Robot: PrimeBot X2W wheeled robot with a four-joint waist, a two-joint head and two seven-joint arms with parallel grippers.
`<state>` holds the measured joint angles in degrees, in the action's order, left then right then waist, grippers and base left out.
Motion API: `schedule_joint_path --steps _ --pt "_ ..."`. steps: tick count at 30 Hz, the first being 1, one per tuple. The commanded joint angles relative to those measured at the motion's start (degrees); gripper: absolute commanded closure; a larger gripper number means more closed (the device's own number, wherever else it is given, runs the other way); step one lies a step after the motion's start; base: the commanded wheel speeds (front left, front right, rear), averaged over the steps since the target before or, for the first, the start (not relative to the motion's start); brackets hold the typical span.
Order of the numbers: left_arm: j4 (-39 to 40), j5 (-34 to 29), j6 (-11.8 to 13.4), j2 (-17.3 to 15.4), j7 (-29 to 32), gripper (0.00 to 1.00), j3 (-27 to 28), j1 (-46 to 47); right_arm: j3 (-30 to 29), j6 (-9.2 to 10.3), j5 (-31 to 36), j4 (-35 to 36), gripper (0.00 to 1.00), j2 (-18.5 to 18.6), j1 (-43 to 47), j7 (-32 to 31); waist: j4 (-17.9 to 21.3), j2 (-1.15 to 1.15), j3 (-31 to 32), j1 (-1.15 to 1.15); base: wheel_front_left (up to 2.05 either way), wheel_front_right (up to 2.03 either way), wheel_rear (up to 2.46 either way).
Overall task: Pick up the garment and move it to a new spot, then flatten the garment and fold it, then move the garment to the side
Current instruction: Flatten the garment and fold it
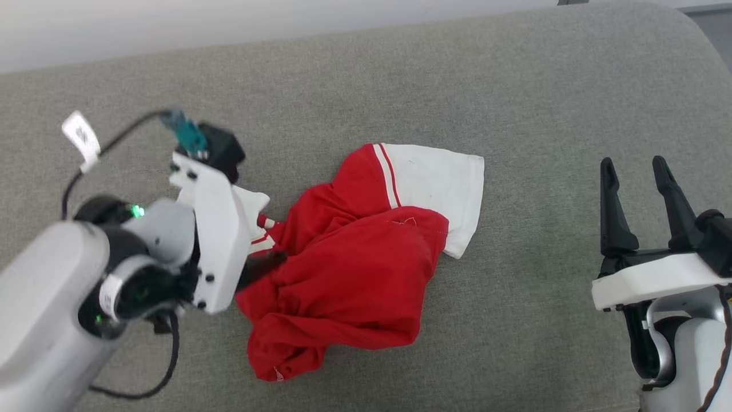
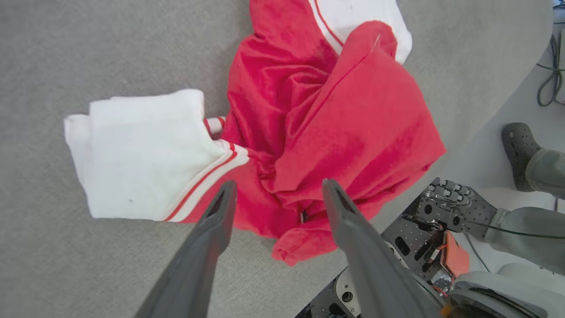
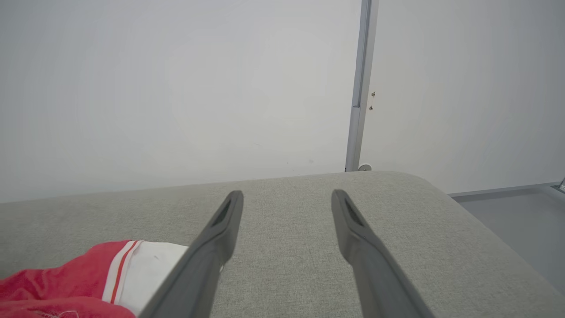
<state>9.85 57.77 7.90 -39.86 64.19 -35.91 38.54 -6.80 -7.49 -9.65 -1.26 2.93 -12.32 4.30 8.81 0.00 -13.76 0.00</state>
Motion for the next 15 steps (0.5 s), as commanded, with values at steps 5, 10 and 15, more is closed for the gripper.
schedule_joint_path --steps 5,10,15 --pt "-2.2 -0.9 -0.6 2.9 1.7 0.0 -1.9 3.6 0.8 0.0 -0.1 0.3 0.0 0.0 -0.4 -0.4 0.3 0.0 0.5 0.0 0.0 0.0 0.0" --pt "-6.6 -1.2 -2.0 5.9 1.5 0.0 -4.4 3.5 1.5 0.0 -0.1 0.4 0.0 0.0 -0.8 -0.6 0.7 0.0 0.5 0.0 0.0 0.0 0.0" --pt "-11.1 -2.8 -4.0 7.3 0.2 0.0 -7.0 2.8 1.4 0.0 -0.1 0.8 0.0 0.0 -1.0 -0.7 1.1 0.0 -0.3 0.0 0.0 0.0 0.0"
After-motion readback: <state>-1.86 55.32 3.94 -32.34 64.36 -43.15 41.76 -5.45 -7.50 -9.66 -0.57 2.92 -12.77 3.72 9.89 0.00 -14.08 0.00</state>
